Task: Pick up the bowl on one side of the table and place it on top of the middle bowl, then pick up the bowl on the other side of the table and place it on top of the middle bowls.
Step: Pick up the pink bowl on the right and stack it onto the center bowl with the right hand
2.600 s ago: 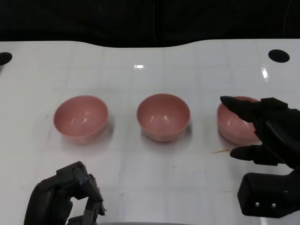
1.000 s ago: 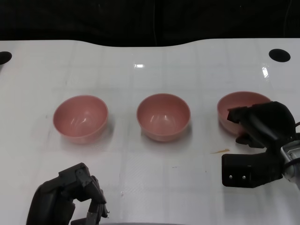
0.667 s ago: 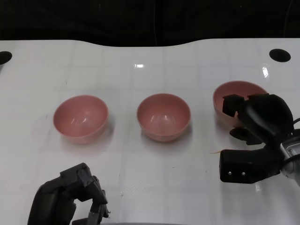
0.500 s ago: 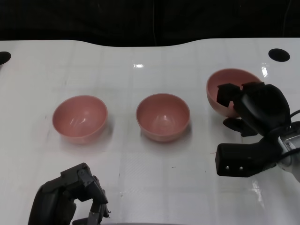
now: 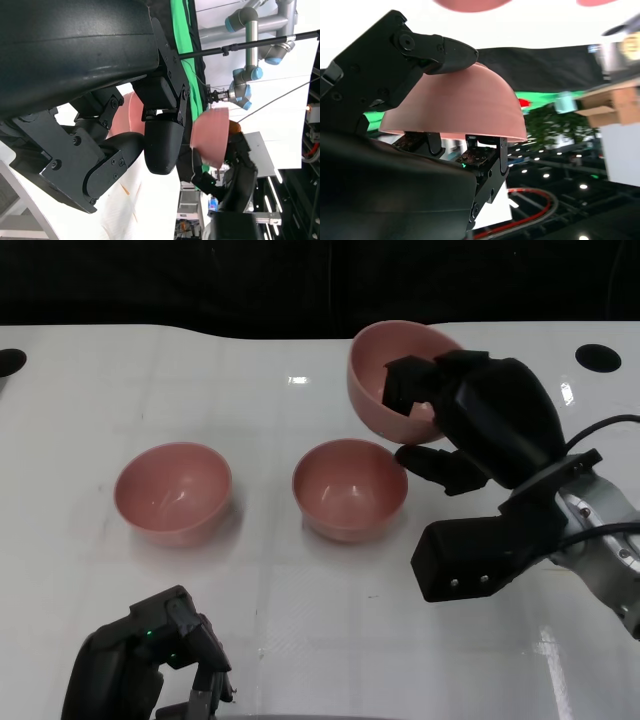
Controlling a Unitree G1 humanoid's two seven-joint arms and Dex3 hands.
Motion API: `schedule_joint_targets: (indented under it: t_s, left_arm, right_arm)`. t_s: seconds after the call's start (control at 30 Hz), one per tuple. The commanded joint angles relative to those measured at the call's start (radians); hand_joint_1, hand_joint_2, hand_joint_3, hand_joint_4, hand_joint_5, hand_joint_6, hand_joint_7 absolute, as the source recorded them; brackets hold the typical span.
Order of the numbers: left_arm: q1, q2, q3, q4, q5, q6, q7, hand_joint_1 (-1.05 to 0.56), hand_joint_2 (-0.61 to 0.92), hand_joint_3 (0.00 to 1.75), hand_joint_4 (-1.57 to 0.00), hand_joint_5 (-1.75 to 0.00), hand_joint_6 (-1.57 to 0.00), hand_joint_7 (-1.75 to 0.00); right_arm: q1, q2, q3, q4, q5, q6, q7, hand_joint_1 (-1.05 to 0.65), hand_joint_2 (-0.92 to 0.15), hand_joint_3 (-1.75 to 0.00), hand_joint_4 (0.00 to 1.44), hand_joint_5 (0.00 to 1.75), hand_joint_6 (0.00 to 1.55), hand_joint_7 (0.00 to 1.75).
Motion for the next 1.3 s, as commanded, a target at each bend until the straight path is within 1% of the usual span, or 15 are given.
schedule_joint_targets:
  t_s: [0.03,0.13,0.23,0.3,0.53,0.83,0.87,0.9,0.93,0.97,1.0,1.03,1.1,1.13,1.3]
  left_arm:
    - [0.006,0.008,0.005,-0.016,-0.003,0.005,0.009,-0.13,0.35,1.42,-0.95,-1.66,-0.9,-1.44]
    - [0.012,0.008,0.004,-0.025,-0.002,0.014,0.012,-0.13,0.35,1.42,-0.95,-1.67,-0.9,-1.44]
    - [0.017,0.007,0.003,-0.033,-0.001,0.015,0.015,-0.13,0.34,1.42,-0.94,-1.67,-0.9,-1.45]
    - [0.019,0.006,0.004,-0.035,0.001,0.013,0.016,-0.13,0.35,1.42,-0.94,-1.68,-0.89,-1.45]
    - [0.026,-0.002,-0.002,-0.049,0.015,0.013,0.028,-0.12,0.37,1.41,-0.93,-1.69,-0.89,-1.47]
    - [0.031,-0.004,-0.013,-0.061,0.033,0.024,0.049,-0.1,0.37,1.4,-0.93,-1.69,-0.9,-1.46]
    - [0.03,-0.004,-0.013,-0.058,0.038,0.021,0.05,-0.1,0.36,1.4,-0.93,-1.69,-0.9,-1.46]
    - [0.028,-0.004,-0.014,-0.053,0.04,0.016,0.049,-0.11,0.36,1.4,-0.94,-1.69,-0.91,-1.46]
    - [0.027,-0.005,-0.015,-0.049,0.039,0.013,0.048,-0.11,0.36,1.4,-0.94,-1.69,-0.91,-1.45]
    - [0.025,-0.005,-0.015,-0.044,0.039,0.009,0.047,-0.11,0.36,1.41,-0.94,-1.68,-0.91,-1.45]
    - [0.023,-0.007,-0.017,-0.041,0.043,0.008,0.049,-0.11,0.36,1.4,-0.94,-1.68,-0.91,-1.45]
    - [0.022,-0.009,-0.017,-0.038,0.049,0.007,0.053,-0.11,0.36,1.4,-0.94,-1.68,-0.91,-1.44]
    - [0.018,-0.011,-0.02,-0.034,0.054,0.006,0.057,-0.12,0.36,1.39,-0.94,-1.67,-0.92,-1.44]
    - [0.017,-0.012,-0.021,-0.032,0.053,0.005,0.057,-0.12,0.36,1.38,-0.94,-1.67,-0.92,-1.43]
    - [0.016,-0.009,-0.024,-0.032,0.052,0.002,0.056,-0.13,0.36,1.37,-0.95,-1.66,-0.92,-1.42]
  right_arm:
    - [-0.009,0.016,-0.015,-0.004,0.028,-0.023,0.033,-0.2,-0.38,-1.3,0.96,1.75,0.75,1.7]
    - [-0.022,0.035,-0.003,0.02,0.023,-0.048,0.051,-0.21,-0.38,-1.32,0.96,1.75,0.75,1.72]
    - [-0.03,0.052,0.008,0.039,0.009,-0.051,0.069,-0.21,-0.43,-1.16,0.95,1.75,0.72,1.74]
    - [-0.038,0.063,0.018,0.067,0.003,-0.063,0.069,-0.17,-0.42,-1.11,0.95,1.75,0.74,1.75]
    - [-0.056,0.087,0.057,0.171,-0.02,-0.084,0.092,-0.16,-0.42,-1.09,0.92,1.75,0.72,1.75]
    - [-0.103,0.136,0.12,0.387,-0.083,-0.106,0.005,-0.19,-0.46,-1.04,0.9,1.75,0.7,1.75]
    - [-0.112,0.144,0.126,0.417,-0.089,-0.108,-0.005,-0.2,-0.47,-1.03,0.89,1.75,0.7,1.7]
    - [-0.121,0.154,0.132,0.448,-0.092,-0.103,-0.003,-0.2,-0.48,-1.02,0.86,1.74,0.77,1.46]
    - [-0.129,0.162,0.137,0.473,-0.093,-0.098,0.001,-0.22,-0.52,-0.93,0.83,1.58,0.85,1.01]
    - [-0.138,0.168,0.143,0.496,-0.094,-0.086,0.018,-0.23,-0.56,-0.86,0.82,1.48,0.91,0.76]
    - [-0.146,0.172,0.15,0.516,-0.093,-0.077,0.037,-0.29,-0.64,-0.69,0.72,1.07,0.85,0.42]
    - [-0.154,0.174,0.156,0.53,-0.09,-0.067,0.061,-0.33,-0.71,-0.55,0.67,0.81,0.79,0.24]
    - [-0.163,0.176,0.166,0.542,-0.092,-0.049,0.093,-0.43,-0.87,-0.25,0.57,0.43,0.66,0.05]
    - [-0.164,0.177,0.171,0.544,-0.094,-0.043,0.094,-0.48,-0.9,-0.22,0.53,0.36,0.6,0.03]
    - [-0.16,0.175,0.184,0.529,-0.089,-0.026,0.092,-0.6,-0.92,-0.25,0.43,0.26,0.49,0.0]
